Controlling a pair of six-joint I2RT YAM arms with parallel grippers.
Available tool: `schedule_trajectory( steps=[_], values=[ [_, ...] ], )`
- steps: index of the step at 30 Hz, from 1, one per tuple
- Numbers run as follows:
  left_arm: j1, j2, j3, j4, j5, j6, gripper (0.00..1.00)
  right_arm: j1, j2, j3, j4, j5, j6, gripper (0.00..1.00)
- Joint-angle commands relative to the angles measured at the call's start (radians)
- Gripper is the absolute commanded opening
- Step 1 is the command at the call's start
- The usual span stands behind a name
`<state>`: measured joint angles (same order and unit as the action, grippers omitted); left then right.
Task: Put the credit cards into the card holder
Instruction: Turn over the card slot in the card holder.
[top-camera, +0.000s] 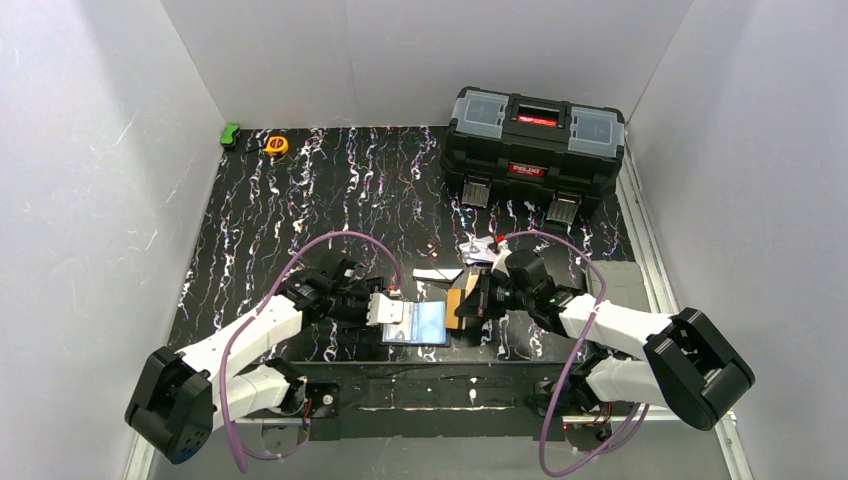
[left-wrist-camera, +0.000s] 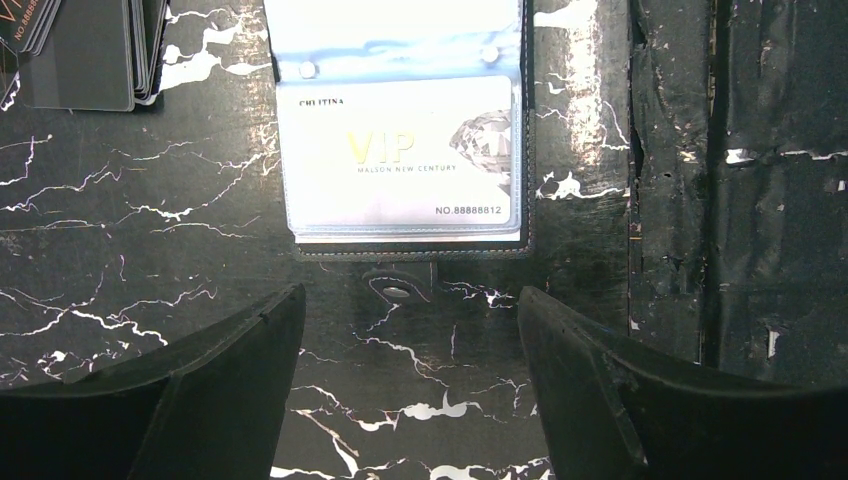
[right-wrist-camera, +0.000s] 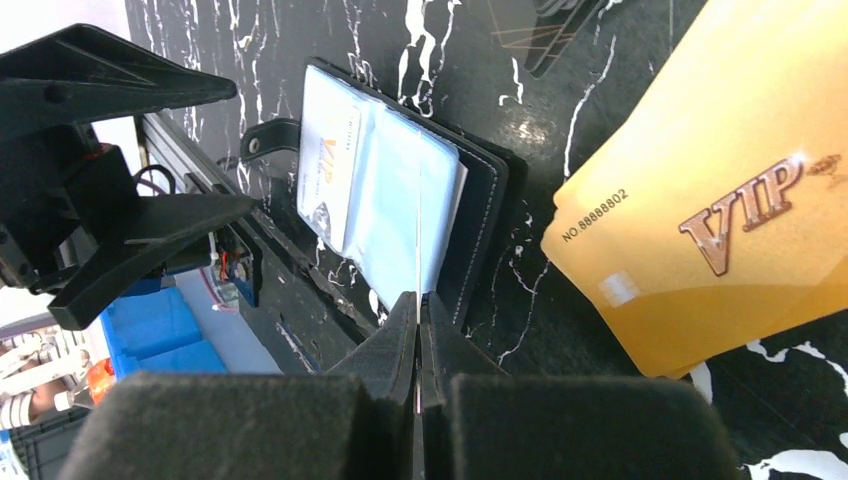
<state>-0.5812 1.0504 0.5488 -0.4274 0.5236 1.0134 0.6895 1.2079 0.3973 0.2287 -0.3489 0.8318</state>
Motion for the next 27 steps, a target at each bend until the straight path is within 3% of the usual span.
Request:
schedule_trajectory(
  steps=[1,27],
  values=[
    [-0.006,0.001,-0.006,-0.027,0.039,0.007,0.77,0.007,0.003,-0.019,0.023,0.012,-0.015,0.01],
    [-0.020,0.016,-0.023,-0.008,0.035,0.019,0.77,0.007,0.053,-0.025,0.107,-0.027,0.014,0.01]
  ],
)
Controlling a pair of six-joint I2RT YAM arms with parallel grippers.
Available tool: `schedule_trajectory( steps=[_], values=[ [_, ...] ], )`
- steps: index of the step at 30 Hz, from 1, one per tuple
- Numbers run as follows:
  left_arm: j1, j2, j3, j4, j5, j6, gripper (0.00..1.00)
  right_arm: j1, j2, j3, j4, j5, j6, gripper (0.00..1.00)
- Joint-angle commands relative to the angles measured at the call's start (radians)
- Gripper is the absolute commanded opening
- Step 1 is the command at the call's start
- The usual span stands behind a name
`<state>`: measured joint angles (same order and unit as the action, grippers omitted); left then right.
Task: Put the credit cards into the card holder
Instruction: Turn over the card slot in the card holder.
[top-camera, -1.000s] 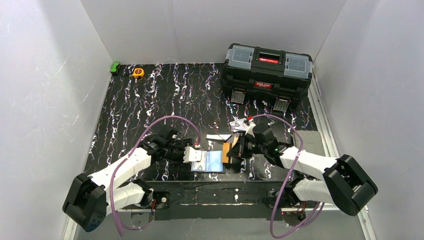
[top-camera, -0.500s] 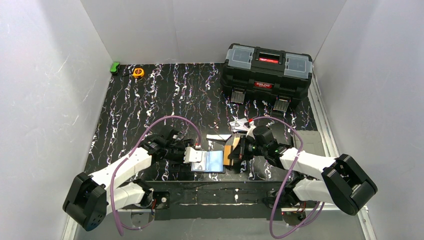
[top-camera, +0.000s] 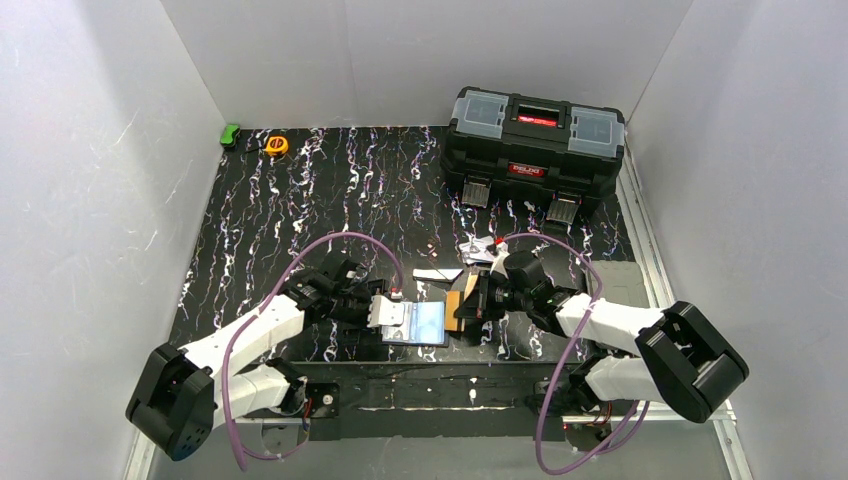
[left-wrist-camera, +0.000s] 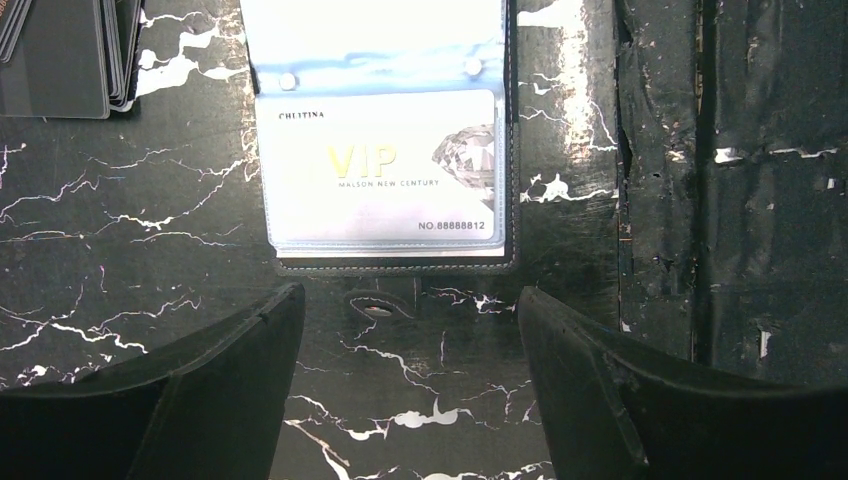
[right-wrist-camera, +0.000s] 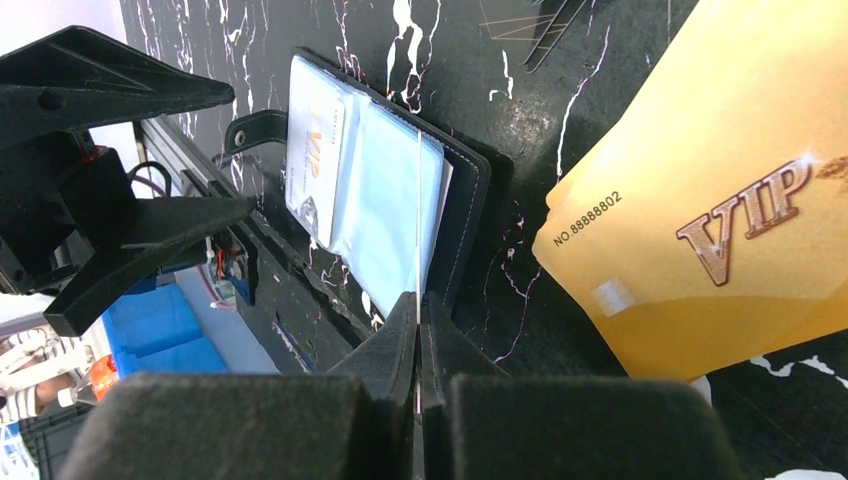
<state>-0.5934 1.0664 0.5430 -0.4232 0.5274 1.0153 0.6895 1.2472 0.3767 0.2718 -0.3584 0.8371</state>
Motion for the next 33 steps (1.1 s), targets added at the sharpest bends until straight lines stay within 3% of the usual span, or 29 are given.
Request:
schedule_trajectory(
  steps=[1,5,10,33],
  values=[
    [-0.008,0.000,-0.019,-0.012,0.031,0.018,0.77,0.007,0.016,-0.004,0.068,-0.019,0.011,0.01],
    [-0.011,0.005,-0.028,-0.010,0.031,0.036,0.74,0.006,0.021,0.005,0.079,-0.028,0.013,0.01],
    [-0.022,0.021,-0.038,0.012,0.035,0.044,0.61,0.007,0.010,0.010,0.076,-0.031,0.012,0.01],
    [-0.039,0.074,-0.053,0.045,0.019,0.078,0.45,0.007,0.098,0.012,0.186,-0.111,0.016,0.01]
  ],
)
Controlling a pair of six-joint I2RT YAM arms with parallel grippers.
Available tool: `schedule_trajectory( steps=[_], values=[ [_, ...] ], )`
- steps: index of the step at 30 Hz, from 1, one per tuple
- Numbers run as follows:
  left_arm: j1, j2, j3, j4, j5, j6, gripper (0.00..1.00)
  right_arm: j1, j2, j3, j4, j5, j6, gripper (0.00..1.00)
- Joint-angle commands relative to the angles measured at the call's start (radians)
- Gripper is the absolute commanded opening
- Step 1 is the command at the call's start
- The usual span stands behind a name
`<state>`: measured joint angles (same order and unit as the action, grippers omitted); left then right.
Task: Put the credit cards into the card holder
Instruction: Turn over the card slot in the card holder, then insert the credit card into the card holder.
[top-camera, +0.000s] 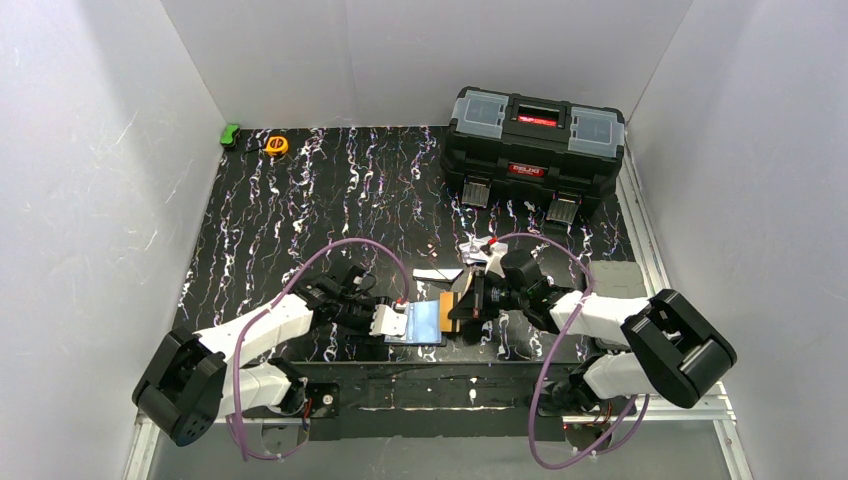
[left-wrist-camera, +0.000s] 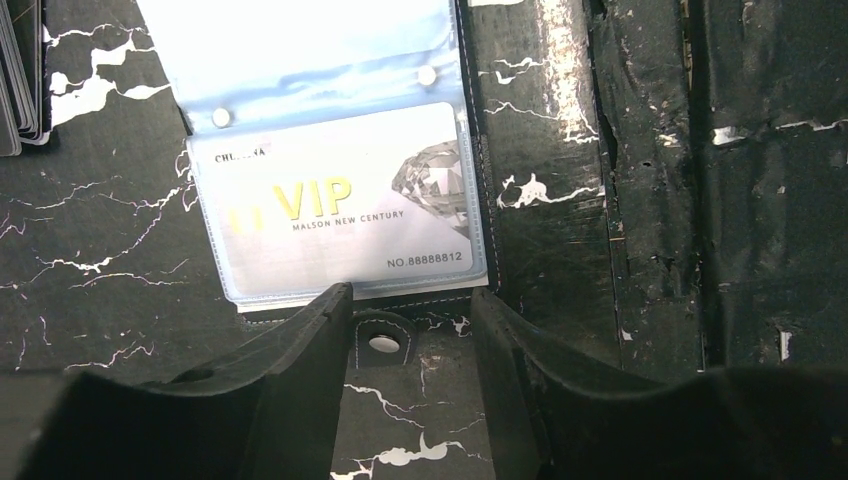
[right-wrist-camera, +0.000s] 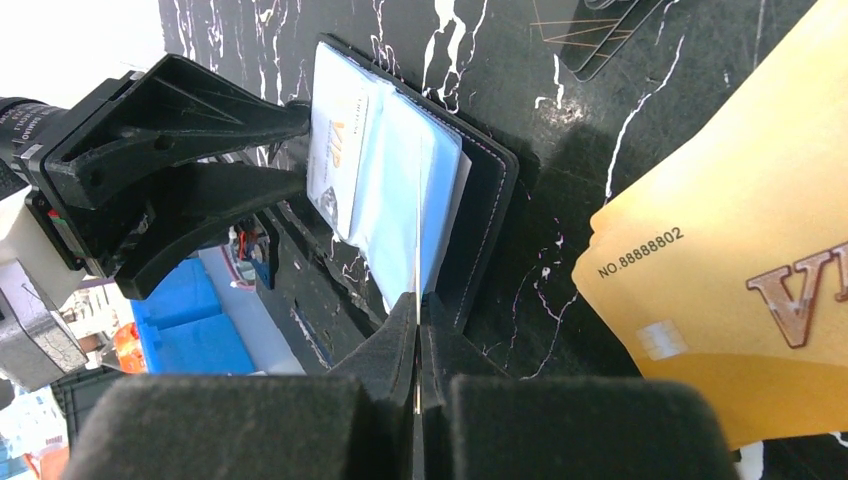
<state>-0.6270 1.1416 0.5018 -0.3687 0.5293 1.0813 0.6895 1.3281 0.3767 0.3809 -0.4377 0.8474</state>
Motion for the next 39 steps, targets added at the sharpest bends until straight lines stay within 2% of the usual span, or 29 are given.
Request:
schedule_trajectory(
  steps=[1,7,16,23,29,33,39],
  values=[
    [-0.005,-0.001,-0.014,-0.009,0.016,0.014,0.45,0.007,0.025,0.016,0.087,-0.041,0.008,0.01],
    [-0.005,0.002,-0.017,-0.006,0.018,0.020,0.45,0.010,0.043,0.029,0.147,-0.104,0.008,0.01],
    [-0.006,-0.012,0.025,-0.010,0.021,-0.029,0.42,0.049,0.219,0.194,0.158,-0.245,-0.016,0.01],
    [-0.004,-0.023,0.113,-0.066,0.023,-0.099,0.35,0.061,0.376,0.293,0.143,-0.268,-0.005,0.01],
    [-0.005,-0.057,0.159,-0.131,0.001,-0.097,0.33,0.062,0.428,0.311,0.123,-0.267,-0.007,0.01],
    [-0.005,-0.084,0.171,-0.135,0.037,-0.096,0.33,0.067,0.453,0.335,0.112,-0.263,-0.012,0.01],
    [-0.008,0.017,0.180,-0.093,0.086,-0.093,0.33,0.083,0.463,0.355,0.091,-0.254,-0.016,0.01]
  ],
)
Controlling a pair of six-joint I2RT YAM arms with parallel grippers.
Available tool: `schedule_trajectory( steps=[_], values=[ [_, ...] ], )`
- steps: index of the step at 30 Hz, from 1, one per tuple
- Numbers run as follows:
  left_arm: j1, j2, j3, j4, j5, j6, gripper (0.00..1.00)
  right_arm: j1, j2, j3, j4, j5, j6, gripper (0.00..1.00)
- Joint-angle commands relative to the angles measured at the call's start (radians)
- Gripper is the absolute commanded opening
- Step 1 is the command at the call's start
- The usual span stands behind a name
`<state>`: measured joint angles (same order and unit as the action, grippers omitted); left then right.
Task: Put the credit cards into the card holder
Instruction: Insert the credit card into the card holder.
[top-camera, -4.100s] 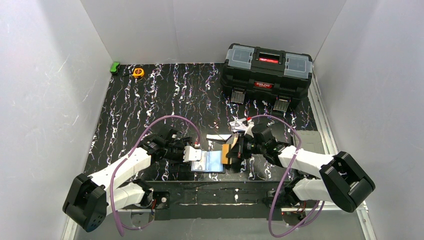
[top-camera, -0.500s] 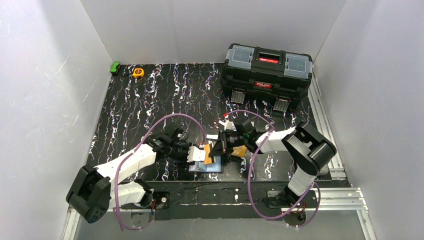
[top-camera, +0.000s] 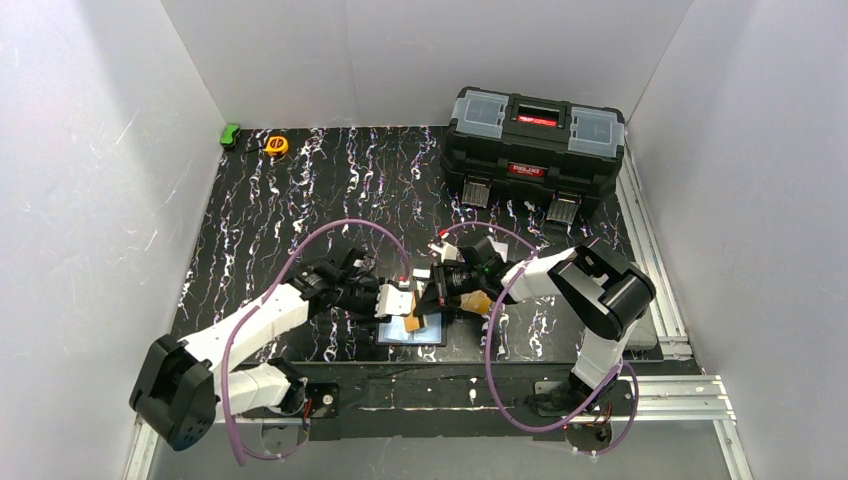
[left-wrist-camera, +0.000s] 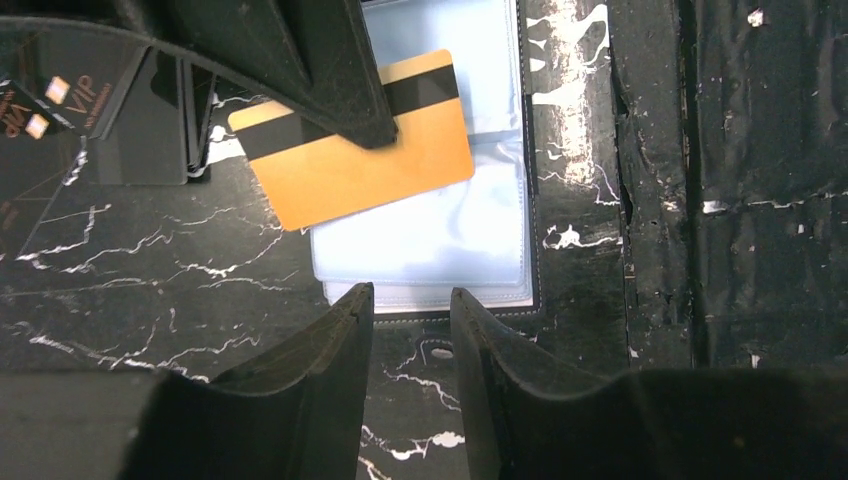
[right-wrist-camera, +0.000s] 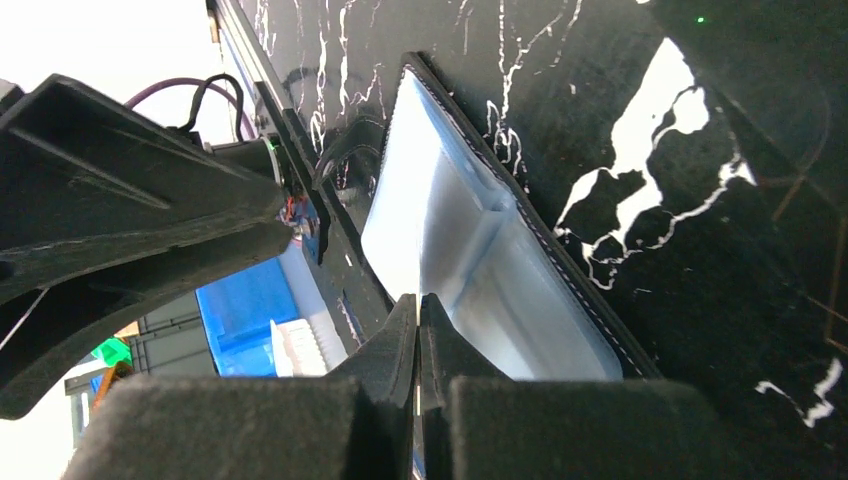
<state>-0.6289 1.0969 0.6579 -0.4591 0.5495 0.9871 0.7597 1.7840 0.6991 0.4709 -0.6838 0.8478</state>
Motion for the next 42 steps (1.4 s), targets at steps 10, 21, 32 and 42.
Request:
schedule_trajectory(
  steps=[10,21,32,42],
  values=[
    [-0.036,0.206,0.003,0.069,0.039,0.079,0.31,-0.018,-0.074,-0.036,-0.028,-0.002,-0.017,0.01],
    [-0.047,0.185,-0.026,0.038,0.022,0.122,0.29,-0.049,-0.080,-0.053,-0.122,-0.084,-0.031,0.01],
    [-0.069,0.171,-0.054,0.050,0.021,0.137,0.27,-0.044,-0.058,-0.029,-0.170,-0.126,-0.048,0.01],
    [-0.072,0.142,-0.063,0.050,0.013,0.122,0.26,-0.017,-0.014,0.039,-0.191,-0.120,-0.058,0.01]
  ],
)
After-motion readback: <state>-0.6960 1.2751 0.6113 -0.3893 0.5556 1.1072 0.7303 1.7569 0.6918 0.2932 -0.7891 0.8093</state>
